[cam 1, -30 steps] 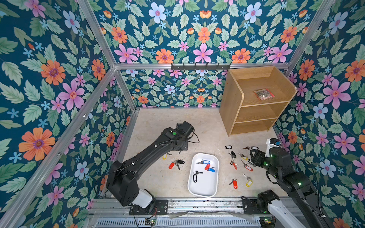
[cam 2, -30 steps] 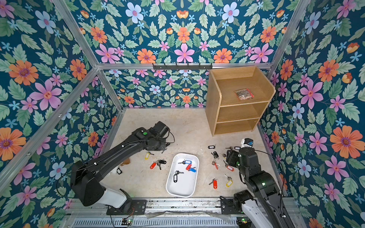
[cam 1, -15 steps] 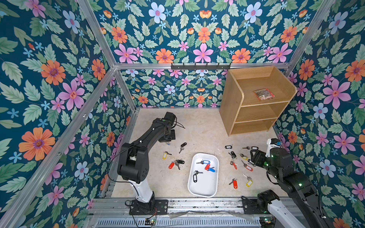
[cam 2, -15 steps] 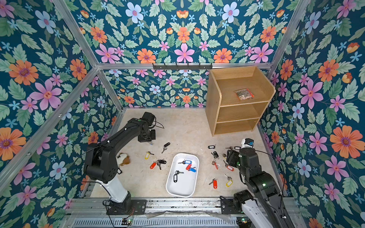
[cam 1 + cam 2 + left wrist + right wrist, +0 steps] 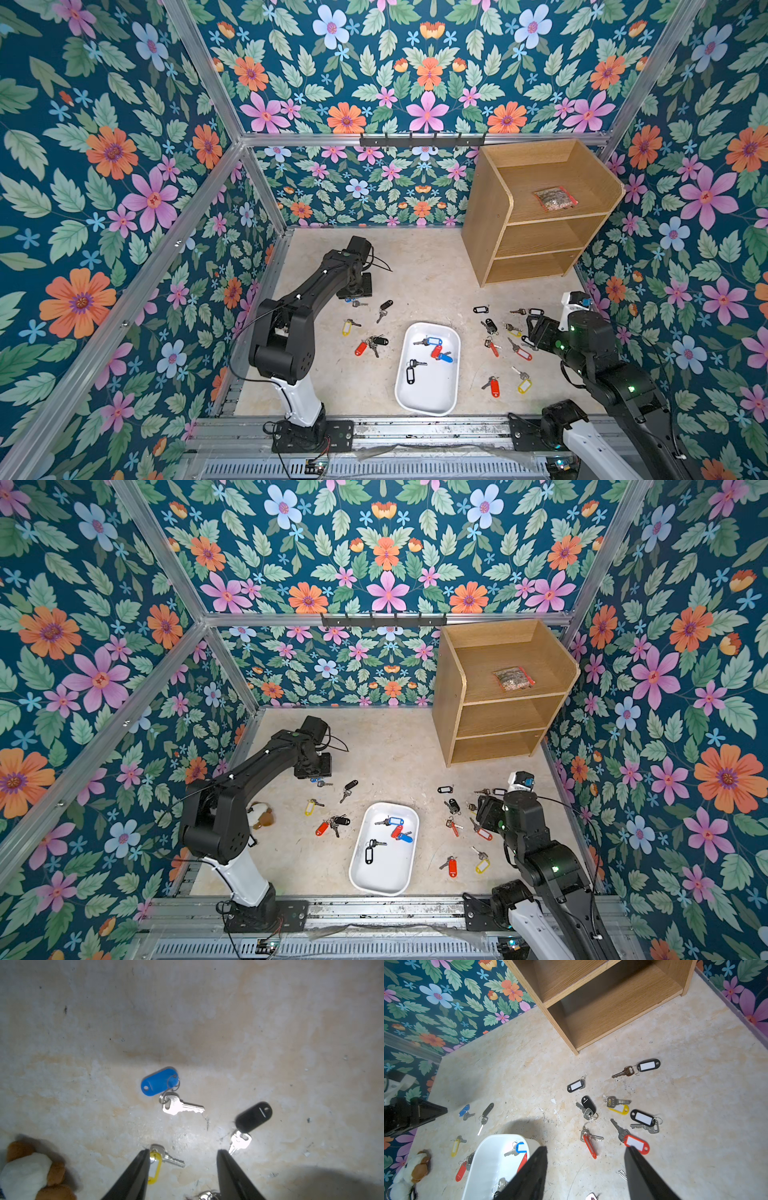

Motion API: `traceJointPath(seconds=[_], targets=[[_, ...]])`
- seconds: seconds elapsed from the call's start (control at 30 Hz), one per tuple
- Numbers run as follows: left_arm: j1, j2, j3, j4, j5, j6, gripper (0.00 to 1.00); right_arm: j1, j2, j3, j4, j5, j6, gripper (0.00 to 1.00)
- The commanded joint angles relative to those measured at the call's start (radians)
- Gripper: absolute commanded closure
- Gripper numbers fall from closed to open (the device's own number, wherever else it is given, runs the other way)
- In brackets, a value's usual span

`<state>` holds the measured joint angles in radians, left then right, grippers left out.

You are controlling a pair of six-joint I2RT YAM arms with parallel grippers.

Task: Take the keys out of the storage box
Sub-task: Place the key at the center of the board, then pick up the key from the storage box.

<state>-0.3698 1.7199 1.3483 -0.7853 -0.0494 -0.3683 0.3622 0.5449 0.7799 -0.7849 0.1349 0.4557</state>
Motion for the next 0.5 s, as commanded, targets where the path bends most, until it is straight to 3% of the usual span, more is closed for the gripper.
traceJointPath(seconds=[0.0,0.27,0.47], targets=[[-0.078,-0.070,-0.027,0.000,0.003,-0.020,0.43,0.000,0.004,-0.004,0.013,0.011,0.008,0.37],[-0.440,-0.108,-0.041,-0.011,-0.011,-0.150,0.49,0.001,0.018,-0.006,0.016,0.006,0.003,0.37],[-0.559,-0.086,-0.036,0.007,-0.025,-0.237,0.55,0.001,0.022,-0.006,0.016,0.005,0.004,0.37]])
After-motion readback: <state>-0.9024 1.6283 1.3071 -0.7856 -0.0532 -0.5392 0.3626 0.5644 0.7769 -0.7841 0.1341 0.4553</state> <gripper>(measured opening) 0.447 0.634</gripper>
